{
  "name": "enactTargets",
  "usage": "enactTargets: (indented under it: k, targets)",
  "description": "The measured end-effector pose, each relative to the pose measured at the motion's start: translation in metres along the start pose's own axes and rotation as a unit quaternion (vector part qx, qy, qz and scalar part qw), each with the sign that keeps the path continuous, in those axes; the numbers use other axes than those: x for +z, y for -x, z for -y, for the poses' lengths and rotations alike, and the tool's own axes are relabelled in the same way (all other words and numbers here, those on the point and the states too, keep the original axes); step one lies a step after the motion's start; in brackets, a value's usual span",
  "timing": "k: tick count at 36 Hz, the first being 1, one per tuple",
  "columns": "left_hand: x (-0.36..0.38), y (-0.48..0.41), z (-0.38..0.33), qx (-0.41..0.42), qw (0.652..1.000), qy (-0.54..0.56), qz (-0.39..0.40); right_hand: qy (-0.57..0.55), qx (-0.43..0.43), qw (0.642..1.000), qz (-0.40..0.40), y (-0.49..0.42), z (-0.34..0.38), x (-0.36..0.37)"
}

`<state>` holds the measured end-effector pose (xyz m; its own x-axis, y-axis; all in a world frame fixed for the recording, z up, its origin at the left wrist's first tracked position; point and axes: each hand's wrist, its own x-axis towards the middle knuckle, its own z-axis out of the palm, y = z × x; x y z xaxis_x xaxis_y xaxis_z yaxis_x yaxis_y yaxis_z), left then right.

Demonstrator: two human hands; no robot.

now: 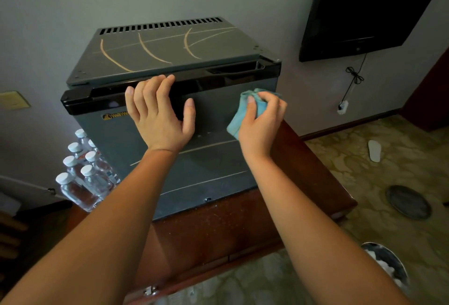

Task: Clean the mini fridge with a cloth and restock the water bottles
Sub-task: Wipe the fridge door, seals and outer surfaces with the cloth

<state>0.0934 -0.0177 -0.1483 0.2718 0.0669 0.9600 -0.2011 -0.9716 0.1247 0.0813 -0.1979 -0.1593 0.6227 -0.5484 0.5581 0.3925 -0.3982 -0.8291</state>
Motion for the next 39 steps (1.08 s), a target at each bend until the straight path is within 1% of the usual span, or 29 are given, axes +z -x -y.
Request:
enactTargets:
  k: [2, 4, 7, 9, 12, 15, 17, 19, 21, 24, 27, 30, 33, 37, 39]
  targets:
    - [-0.001, 0.0, -0.002, -0.005, 1.0, -0.006, 0.004, 0.002, -0.009, 1.0, 0.007, 0.004, 0.003, 0.003]
    - [-0.001, 0.0, -0.003, -0.007, 1.0, -0.006, 0.009, 0.012, -0.057, 0.997, 0.046, 0.015, 0.006, 0.008]
    - [-0.003, -0.001, -0.001, -0.008, 1.0, -0.002, 0.014, 0.031, -0.141, 0.981, 0.127, 0.03, 0.009, 0.016]
    - [-0.004, -0.001, -0.001, -0.005, 1.0, 0.002, 0.015, 0.045, -0.171, 0.973, 0.147, 0.031, 0.008, 0.017]
    - [-0.007, -0.001, -0.002, -0.006, 1.0, 0.012, 0.015, 0.037, -0.134, 0.983, 0.123, 0.021, 0.004, 0.009]
    - [-0.008, 0.0, -0.011, -0.034, 0.999, 0.027, 0.011, 0.025, -0.074, 0.995, 0.068, 0.003, -0.001, -0.003]
    - [-0.009, -0.001, -0.019, -0.057, 0.998, 0.029, 0.006, 0.015, -0.056, 0.997, 0.045, -0.004, -0.002, -0.007]
    - [-0.009, -0.004, -0.025, -0.075, 0.997, 0.026, -0.001, 0.015, -0.065, 0.997, 0.046, -0.005, -0.001, -0.008]
    - [-0.01, -0.006, -0.03, -0.086, 0.996, 0.024, -0.001, 0.026, -0.086, 0.993, 0.077, 0.0, -0.002, -0.005]
    - [-0.012, -0.006, -0.034, -0.084, 0.996, 0.018, 0.012, 0.059, -0.117, 0.983, 0.131, 0.008, -0.005, -0.005]
    - [-0.013, -0.006, -0.037, -0.072, 0.997, 0.023, 0.036, 0.072, -0.127, 0.977, 0.154, 0.008, -0.008, -0.011]
    - [-0.009, -0.004, -0.045, -0.032, 0.997, 0.03, 0.065, 0.067, -0.139, 0.976, 0.155, 0.004, -0.006, -0.016]
    - [-0.003, -0.003, -0.057, 0.001, 0.996, 0.033, 0.081, 0.043, -0.155, 0.977, 0.139, -0.004, -0.003, -0.019]
    - [0.004, -0.003, -0.066, 0.0, 0.996, 0.022, 0.088, 0.014, -0.154, 0.981, 0.12, -0.018, -0.011, -0.018]
    - [0.004, -0.001, -0.068, -0.012, 0.996, 0.007, 0.087, 0.017, -0.146, 0.981, 0.125, -0.017, -0.021, -0.018]
